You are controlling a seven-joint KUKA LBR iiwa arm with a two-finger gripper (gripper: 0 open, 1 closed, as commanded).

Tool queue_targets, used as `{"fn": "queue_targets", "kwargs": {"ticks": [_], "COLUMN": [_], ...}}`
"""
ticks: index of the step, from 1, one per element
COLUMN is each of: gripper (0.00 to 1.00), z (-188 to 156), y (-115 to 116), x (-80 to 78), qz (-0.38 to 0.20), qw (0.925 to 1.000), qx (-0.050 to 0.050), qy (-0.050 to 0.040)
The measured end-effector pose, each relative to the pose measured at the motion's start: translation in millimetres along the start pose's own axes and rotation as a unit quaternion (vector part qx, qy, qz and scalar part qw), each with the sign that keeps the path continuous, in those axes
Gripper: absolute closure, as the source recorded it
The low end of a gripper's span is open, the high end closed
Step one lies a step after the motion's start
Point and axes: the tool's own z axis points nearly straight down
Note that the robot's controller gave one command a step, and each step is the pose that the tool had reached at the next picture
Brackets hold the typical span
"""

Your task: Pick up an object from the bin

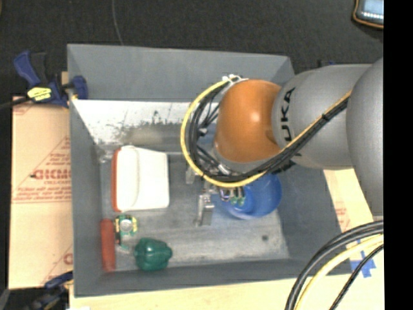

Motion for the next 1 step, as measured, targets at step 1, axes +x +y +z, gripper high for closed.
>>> {"fn": "queue_targets", "kwargs": {"ticks": [1], "gripper": [0.00], "z": [-4.8], "y": [-0.3], "x": [-1.7], "qz": [0.002], "qw": [1.0000], "qx": [0.000], "qy": [-0.0040]}}
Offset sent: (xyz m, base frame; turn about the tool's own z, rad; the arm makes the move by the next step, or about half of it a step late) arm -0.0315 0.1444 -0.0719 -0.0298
